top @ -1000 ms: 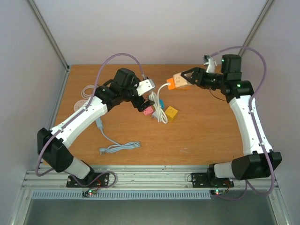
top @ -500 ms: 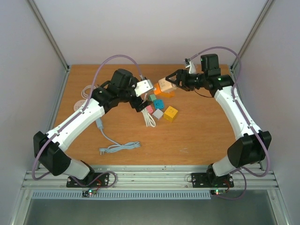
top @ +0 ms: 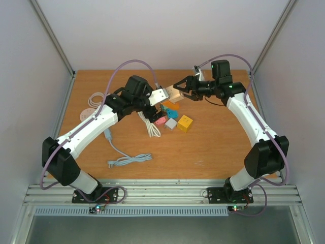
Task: Pull the plug off the socket
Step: Remove the plug from the socket.
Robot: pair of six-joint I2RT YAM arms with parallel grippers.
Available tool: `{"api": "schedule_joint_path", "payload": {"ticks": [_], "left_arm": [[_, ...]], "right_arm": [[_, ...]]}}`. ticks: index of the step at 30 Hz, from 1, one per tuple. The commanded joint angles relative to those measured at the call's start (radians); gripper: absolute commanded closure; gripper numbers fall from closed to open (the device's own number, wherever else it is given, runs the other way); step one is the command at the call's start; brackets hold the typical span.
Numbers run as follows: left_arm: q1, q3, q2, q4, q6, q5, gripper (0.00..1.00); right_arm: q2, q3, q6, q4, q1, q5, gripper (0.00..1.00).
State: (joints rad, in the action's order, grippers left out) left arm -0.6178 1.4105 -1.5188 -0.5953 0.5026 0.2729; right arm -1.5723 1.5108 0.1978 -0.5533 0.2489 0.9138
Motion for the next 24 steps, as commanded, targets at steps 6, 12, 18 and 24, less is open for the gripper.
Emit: {"api": "schedule_joint_path", "payload": {"ticks": [6,12,18,24], "left_arm": [[-0.007,0.034,-0.014,0.001,0.025,0.104,0.11],[-0.007,0.033,-0.008,-0.017,0.034,0.150,0.26],[-0.006,0.031,-0.006,-0.024,0.037,0.161,0.34],[-0.007,0.037,-0.007,-0.027,0.036,0.166,0.32]], "right_arm": [[0.028,-0.040,0.107,0.149,0.021,0.147,0.56],[0.034,-0.060,0.131,0.180,0.023,0.182,0.56],[0.051,-0.070,0.147,0.199,0.025,0.206,0.55],[0.057,-0.072,0.149,0.203,0.037,0.219,0.55]]}}
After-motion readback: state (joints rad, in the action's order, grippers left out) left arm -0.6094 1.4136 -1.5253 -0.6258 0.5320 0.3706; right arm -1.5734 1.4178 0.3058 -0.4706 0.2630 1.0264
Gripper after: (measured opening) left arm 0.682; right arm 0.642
